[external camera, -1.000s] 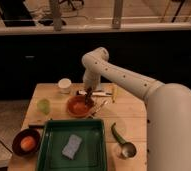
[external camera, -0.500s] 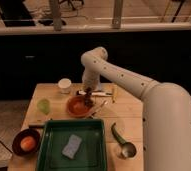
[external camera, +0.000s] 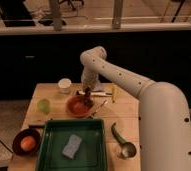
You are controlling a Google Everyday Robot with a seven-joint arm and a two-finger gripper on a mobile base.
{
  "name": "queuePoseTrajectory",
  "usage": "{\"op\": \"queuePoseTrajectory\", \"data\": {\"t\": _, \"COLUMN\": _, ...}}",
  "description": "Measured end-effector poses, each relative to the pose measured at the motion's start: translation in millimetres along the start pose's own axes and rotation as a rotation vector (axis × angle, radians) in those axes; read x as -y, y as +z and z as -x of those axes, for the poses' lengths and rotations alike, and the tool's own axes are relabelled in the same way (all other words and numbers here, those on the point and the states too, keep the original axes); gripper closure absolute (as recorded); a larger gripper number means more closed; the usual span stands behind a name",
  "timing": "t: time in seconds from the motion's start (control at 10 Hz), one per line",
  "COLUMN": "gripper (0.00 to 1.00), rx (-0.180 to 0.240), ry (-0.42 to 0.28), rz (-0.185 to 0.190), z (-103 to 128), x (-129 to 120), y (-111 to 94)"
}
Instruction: Place grapes in red bowl
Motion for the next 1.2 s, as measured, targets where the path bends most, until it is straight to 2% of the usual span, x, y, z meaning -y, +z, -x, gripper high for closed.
{"op": "queuePoseTrajectory", "data": {"t": 1.2, "gripper": 0.98, "rx": 0.076, "ry": -0.088, "rz": -0.012, "z": 5.1, "x": 4.3, "y": 6.1}}
